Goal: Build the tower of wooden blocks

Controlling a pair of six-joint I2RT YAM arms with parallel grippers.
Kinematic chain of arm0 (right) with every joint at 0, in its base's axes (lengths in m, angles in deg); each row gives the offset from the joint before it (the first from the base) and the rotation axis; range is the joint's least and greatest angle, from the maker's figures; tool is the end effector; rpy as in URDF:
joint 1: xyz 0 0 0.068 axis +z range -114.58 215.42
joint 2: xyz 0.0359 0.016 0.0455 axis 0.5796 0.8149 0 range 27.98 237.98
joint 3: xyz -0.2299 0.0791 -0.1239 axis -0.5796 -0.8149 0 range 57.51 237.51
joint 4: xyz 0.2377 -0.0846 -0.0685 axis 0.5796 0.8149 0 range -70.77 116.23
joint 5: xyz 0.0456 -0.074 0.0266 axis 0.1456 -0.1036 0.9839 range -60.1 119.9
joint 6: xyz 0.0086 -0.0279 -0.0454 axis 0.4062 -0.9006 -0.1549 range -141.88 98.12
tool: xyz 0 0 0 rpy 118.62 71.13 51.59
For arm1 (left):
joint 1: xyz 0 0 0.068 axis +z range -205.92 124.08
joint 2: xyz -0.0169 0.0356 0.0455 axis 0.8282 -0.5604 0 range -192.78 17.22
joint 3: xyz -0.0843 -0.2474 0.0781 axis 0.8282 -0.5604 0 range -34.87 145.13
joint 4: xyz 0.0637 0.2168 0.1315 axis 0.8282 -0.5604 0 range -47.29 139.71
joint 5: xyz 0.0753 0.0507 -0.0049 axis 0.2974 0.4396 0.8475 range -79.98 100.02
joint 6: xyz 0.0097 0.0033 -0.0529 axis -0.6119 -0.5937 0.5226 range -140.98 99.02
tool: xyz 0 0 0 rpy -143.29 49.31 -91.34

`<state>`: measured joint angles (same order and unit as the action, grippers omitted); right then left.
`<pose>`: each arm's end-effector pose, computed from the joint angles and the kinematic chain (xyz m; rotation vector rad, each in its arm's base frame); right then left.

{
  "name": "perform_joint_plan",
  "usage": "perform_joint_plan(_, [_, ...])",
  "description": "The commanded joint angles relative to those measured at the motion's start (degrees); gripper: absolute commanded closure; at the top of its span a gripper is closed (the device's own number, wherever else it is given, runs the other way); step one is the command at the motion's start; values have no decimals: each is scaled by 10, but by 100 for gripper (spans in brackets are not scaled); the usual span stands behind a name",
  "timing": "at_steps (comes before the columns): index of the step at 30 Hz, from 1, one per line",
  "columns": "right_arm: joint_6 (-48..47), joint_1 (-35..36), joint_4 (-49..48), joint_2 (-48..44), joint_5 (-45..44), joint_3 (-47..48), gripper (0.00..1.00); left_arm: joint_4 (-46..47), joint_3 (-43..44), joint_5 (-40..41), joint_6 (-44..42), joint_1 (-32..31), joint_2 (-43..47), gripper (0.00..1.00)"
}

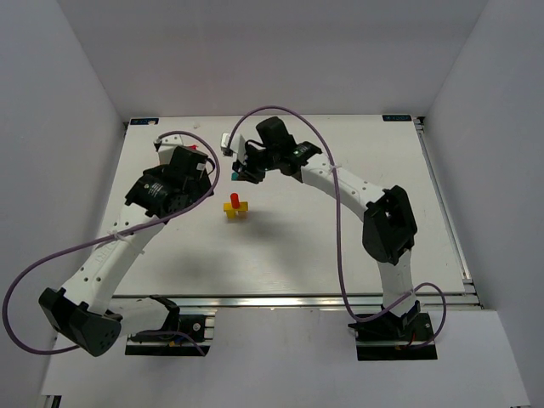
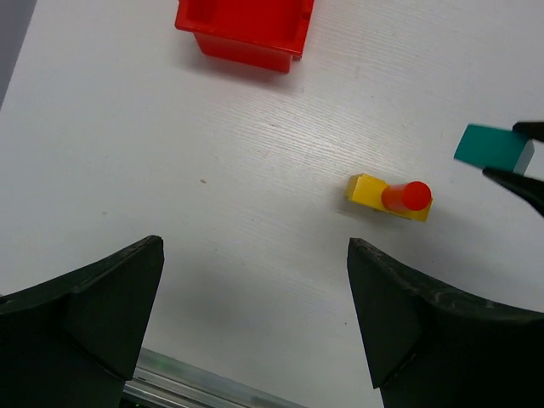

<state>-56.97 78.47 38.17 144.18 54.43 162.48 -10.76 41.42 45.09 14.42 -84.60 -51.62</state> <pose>0.3410 0.3388 0.3081 -1.5075 1.4454 0.5322 0.2044 -0.0886 0.3687 -0.3740 2.2613 0.2060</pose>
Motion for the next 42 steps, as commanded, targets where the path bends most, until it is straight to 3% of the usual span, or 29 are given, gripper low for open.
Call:
perform_joint_plan(1, [8,13,29,-11,-30,1,84,7,-16,35,13,6,33,2])
perform_joint_plan(8, [-14,42,45,-1,-54,4,84,47,-55,31,-4,9,84,2])
perform_joint_plan(42, [-19,57,35,23,-16,-6,80,52,-67,25,-13,20,60,2])
